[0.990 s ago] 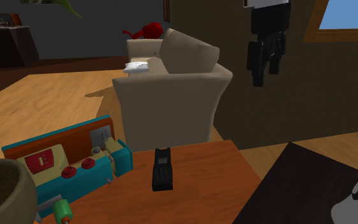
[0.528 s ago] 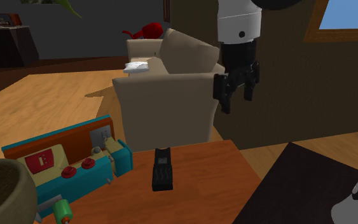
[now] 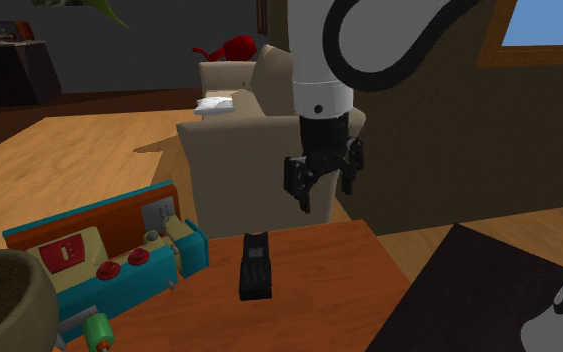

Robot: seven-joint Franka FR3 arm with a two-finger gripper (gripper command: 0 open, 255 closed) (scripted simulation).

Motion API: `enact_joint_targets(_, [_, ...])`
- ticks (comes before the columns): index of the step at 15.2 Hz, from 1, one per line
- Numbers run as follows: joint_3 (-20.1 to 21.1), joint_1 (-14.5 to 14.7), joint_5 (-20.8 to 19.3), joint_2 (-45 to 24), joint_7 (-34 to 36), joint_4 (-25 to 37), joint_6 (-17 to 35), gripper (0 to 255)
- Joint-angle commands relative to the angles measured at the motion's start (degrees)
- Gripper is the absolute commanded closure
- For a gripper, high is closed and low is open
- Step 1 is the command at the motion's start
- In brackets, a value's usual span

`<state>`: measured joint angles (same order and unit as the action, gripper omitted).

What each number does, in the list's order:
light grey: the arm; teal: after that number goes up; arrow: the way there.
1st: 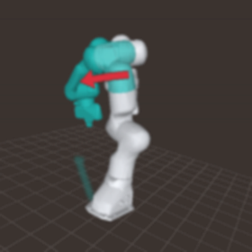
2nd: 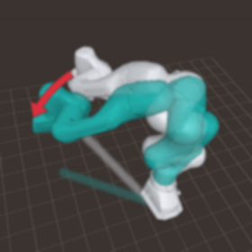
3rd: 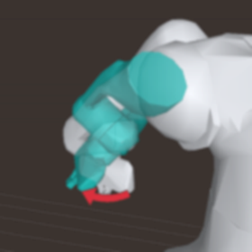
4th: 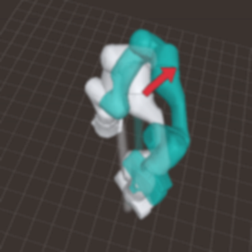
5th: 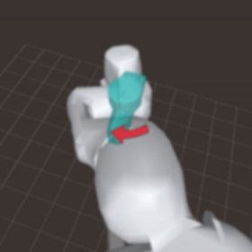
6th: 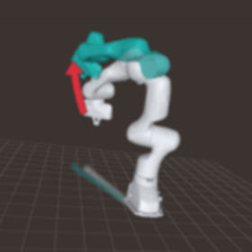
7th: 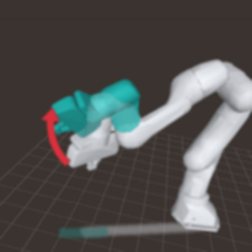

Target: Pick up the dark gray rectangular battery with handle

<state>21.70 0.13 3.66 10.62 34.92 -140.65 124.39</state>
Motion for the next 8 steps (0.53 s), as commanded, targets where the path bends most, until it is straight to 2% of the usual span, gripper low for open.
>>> enact_joint_targets(1, [1.29,-0.31,-1.71,-5.33,4.46,1.69,3.92,0])
enact_joint_targets(8, [1.34,1.23,-10.62,-22.45,19.46,10.94,11.90,0])
